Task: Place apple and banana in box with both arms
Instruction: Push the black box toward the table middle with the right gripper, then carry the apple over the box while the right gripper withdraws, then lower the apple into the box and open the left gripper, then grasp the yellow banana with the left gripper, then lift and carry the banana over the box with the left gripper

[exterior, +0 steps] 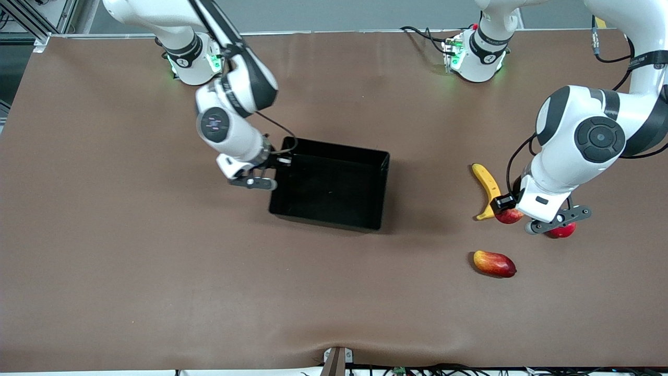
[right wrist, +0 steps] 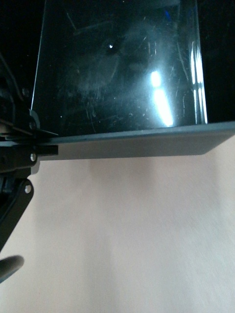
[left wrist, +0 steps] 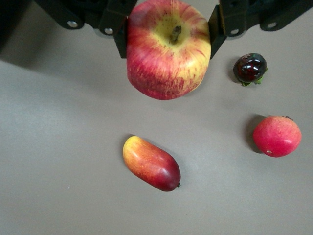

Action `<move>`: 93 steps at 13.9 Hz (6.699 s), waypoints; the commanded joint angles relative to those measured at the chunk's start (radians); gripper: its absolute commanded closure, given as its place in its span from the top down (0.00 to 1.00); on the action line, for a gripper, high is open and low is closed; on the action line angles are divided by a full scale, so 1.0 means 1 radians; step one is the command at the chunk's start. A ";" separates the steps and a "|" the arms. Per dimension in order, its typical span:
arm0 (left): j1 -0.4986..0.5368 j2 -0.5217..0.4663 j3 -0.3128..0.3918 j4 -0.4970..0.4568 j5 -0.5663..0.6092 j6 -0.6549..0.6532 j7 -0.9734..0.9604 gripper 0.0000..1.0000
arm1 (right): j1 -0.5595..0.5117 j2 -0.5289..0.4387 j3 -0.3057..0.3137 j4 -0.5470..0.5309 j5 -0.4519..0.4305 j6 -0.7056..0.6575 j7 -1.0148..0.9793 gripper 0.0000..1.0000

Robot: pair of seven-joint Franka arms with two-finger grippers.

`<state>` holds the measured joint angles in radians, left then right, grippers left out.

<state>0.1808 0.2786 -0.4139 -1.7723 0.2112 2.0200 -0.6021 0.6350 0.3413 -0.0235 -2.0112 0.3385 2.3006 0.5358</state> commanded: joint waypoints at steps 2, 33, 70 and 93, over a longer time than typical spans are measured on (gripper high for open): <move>-0.012 -0.009 -0.006 0.022 -0.010 -0.049 -0.022 0.00 | 0.040 0.096 -0.015 0.136 0.033 -0.013 0.003 0.00; -0.303 0.267 -0.164 0.050 0.016 0.106 -0.599 0.00 | -0.434 -0.214 -0.200 0.503 -0.282 -0.810 -0.367 1.00; 0.315 0.349 -0.192 -0.165 0.220 0.152 -0.151 0.00 | -0.680 -0.375 -0.003 0.503 -0.325 -0.915 -0.562 1.00; -0.117 0.355 -0.373 0.310 0.160 -0.170 -0.562 0.00 | -0.683 -0.375 0.001 0.505 -0.325 -0.922 -0.563 1.00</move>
<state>0.1427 0.6204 -0.8507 -1.5088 0.3758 1.8332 -1.1420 -0.0348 -0.0212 -0.0302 -1.4998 0.0067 1.3857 -0.0168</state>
